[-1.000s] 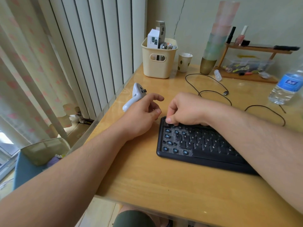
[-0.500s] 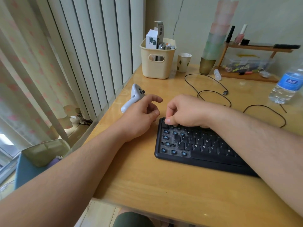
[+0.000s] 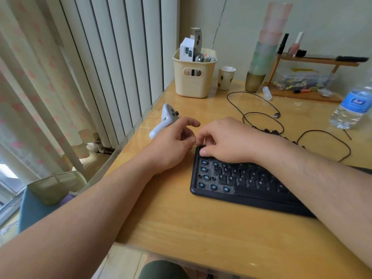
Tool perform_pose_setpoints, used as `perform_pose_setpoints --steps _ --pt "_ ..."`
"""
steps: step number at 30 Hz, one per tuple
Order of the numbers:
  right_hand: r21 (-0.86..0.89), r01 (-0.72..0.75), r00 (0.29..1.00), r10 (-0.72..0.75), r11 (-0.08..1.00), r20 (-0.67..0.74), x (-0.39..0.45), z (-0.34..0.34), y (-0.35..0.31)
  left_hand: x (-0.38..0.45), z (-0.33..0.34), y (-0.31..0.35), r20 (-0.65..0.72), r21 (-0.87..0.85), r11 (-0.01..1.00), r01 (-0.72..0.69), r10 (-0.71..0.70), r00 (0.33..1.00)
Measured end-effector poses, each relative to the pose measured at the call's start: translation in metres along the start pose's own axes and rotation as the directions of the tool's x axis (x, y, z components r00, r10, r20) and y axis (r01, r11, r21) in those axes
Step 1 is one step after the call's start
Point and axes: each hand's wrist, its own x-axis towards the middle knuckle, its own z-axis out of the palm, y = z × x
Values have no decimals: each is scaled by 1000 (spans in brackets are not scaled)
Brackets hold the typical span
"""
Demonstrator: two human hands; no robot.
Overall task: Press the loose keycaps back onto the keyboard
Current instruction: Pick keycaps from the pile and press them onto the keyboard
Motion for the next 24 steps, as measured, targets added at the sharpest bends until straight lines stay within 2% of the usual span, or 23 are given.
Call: perform_pose_setpoints --steps 5,9,12,15,17,18,20,22,24 --pt "-175 144 990 -144 974 14 1 1 3 -1 0 1 17 34 999 -1 1 1000" --pt "-406 299 950 -310 864 40 -1 7 7 -2 -1 1 23 35 999 1 -2 1000" --pt "-405 338 925 -378 850 -23 -3 13 13 -2 -1 2 21 38 999 5 -6 1000" --pt "-189 240 956 -266 952 -127 -6 10 21 -2 -1 3 31 31 999 8 -9 999" --pt "90 127 970 -105 988 -218 -7 10 28 -2 -2 3 68 -4 1000 13 -13 998" --pt "269 86 971 -20 959 -240 -8 13 31 -2 -2 5 99 -38 999 18 -14 995" --pt "556 57 965 96 829 -243 -6 19 32 -3 -2 8 152 -94 996 13 1 988" --pt "694 58 962 146 718 -231 -4 24 30 -4 -2 10 157 -139 990 3 19 987" --pt "762 67 964 156 645 -217 -4 26 28 -3 -2 10 135 -190 982 8 18 991"
